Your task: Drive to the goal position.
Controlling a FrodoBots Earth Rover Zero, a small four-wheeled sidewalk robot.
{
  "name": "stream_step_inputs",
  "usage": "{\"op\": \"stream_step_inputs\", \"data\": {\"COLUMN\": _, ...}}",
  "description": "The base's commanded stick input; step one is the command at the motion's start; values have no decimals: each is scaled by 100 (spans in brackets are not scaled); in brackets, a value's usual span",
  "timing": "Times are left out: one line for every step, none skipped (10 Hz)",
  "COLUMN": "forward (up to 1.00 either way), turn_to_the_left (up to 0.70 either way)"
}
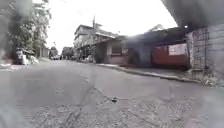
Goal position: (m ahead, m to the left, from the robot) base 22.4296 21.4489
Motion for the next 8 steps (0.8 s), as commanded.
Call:
{"op": "stream_step_inputs", "data": {"forward": 100, "turn_to_the_left": 0}}
{"op": "stream_step_inputs", "data": {"forward": 100, "turn_to_the_left": 0}}
{"op": "stream_step_inputs", "data": {"forward": 100, "turn_to_the_left": 0}}
{"op": "stream_step_inputs", "data": {"forward": 100, "turn_to_the_left": 0}}
{"op": "stream_step_inputs", "data": {"forward": 100, "turn_to_the_left": 2}}
{"op": "stream_step_inputs", "data": {"forward": 100, "turn_to_the_left": 2}}
{"op": "stream_step_inputs", "data": {"forward": 100, "turn_to_the_left": 0}}
{"op": "stream_step_inputs", "data": {"forward": 100, "turn_to_the_left": 0}}
